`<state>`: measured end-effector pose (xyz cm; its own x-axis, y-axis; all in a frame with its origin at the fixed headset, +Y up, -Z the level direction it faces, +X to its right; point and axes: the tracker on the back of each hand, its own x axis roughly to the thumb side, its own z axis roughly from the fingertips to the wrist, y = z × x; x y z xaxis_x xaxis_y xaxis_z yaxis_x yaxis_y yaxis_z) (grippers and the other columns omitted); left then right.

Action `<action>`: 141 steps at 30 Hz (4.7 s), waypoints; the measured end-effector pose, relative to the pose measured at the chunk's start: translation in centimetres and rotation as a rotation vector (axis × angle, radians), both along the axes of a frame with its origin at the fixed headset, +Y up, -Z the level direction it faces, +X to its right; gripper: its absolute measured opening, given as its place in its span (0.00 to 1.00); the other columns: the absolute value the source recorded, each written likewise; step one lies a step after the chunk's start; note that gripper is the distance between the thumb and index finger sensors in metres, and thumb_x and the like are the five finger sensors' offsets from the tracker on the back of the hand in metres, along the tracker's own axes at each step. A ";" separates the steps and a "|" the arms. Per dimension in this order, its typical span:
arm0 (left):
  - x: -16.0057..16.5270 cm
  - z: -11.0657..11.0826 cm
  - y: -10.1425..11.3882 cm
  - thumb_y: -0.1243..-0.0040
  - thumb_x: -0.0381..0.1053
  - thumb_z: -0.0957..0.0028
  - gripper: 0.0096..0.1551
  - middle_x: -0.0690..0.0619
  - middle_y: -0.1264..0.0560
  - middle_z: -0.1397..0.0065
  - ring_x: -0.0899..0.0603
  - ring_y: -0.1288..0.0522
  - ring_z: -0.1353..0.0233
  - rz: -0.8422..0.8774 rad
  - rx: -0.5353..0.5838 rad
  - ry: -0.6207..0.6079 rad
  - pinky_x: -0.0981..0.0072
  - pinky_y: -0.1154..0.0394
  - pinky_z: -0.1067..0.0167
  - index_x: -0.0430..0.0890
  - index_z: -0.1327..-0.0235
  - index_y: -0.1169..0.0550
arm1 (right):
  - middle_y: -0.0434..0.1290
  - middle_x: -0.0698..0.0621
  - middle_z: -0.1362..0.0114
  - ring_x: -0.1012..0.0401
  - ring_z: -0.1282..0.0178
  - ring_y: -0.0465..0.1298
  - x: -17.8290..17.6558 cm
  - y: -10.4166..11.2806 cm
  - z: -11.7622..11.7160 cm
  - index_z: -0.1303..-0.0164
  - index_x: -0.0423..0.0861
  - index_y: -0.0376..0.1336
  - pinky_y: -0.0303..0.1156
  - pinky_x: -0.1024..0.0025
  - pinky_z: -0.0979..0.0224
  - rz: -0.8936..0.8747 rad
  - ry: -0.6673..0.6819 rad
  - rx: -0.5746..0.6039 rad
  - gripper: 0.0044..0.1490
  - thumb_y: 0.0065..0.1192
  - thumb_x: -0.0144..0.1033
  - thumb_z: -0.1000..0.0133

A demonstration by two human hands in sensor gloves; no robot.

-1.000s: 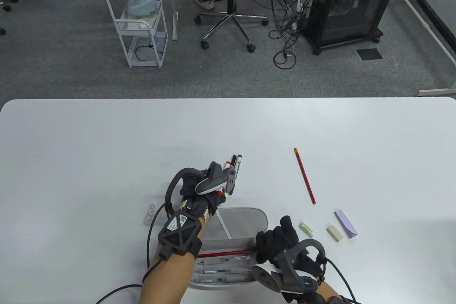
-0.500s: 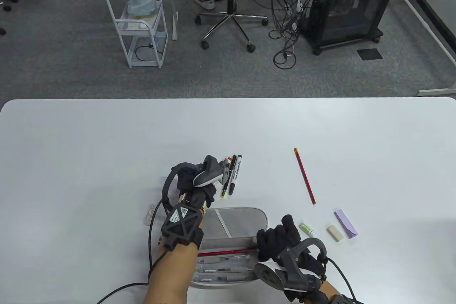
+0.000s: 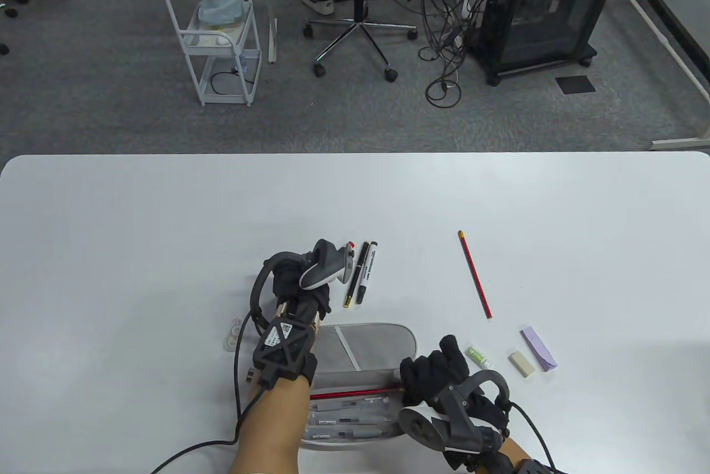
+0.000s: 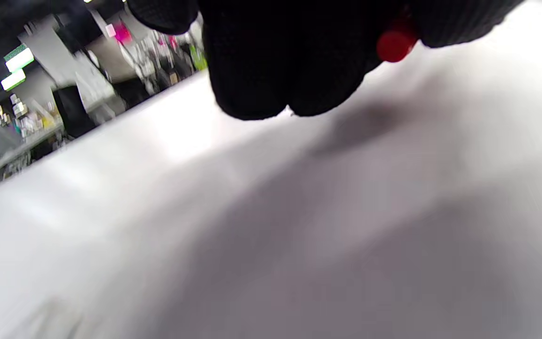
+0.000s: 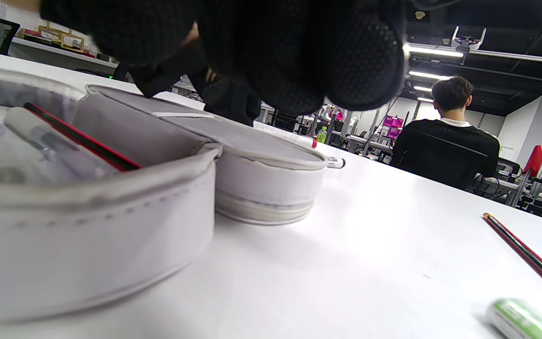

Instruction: Pack double-layer zippered pencil case

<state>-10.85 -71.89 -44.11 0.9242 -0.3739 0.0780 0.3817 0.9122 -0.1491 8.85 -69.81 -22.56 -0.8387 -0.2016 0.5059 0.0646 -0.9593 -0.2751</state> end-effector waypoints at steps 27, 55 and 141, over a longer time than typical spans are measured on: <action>-1.8 22.7 -1.8 0.44 0.65 0.53 0.27 0.57 0.17 0.48 0.43 0.17 0.44 0.024 0.155 -0.809 0.43 0.32 0.31 0.52 0.47 0.21 | 0.79 0.48 0.38 0.49 0.39 0.77 7.6 -0.5 -4.6 0.37 0.45 0.68 0.56 0.43 0.25 -0.092 -0.405 0.016 0.35 0.63 0.49 0.51; -2.8 22.8 0.4 0.46 0.69 0.54 0.31 0.56 0.16 0.44 0.42 0.17 0.41 0.187 0.231 -0.771 0.41 0.33 0.30 0.53 0.45 0.21 | 0.73 0.43 0.30 0.44 0.31 0.71 10.0 -3.0 -15.6 0.34 0.44 0.69 0.49 0.40 0.22 0.159 -0.992 -0.306 0.44 0.64 0.60 0.55; -9.0 16.8 2.0 0.50 0.70 0.51 0.31 0.54 0.16 0.41 0.40 0.18 0.37 0.324 0.258 -0.398 0.39 0.34 0.30 0.53 0.46 0.19 | 0.82 0.51 0.53 0.53 0.49 0.78 -0.3 -0.4 -0.4 0.53 0.51 0.76 0.55 0.45 0.25 0.170 0.009 -0.154 0.30 0.64 0.57 0.56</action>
<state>-19.86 -69.92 -27.32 0.9130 -0.1297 0.3869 0.0579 0.9797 0.1919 8.58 -70.22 -22.95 -0.7946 -0.2595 0.5489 0.2275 -0.9655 -0.1271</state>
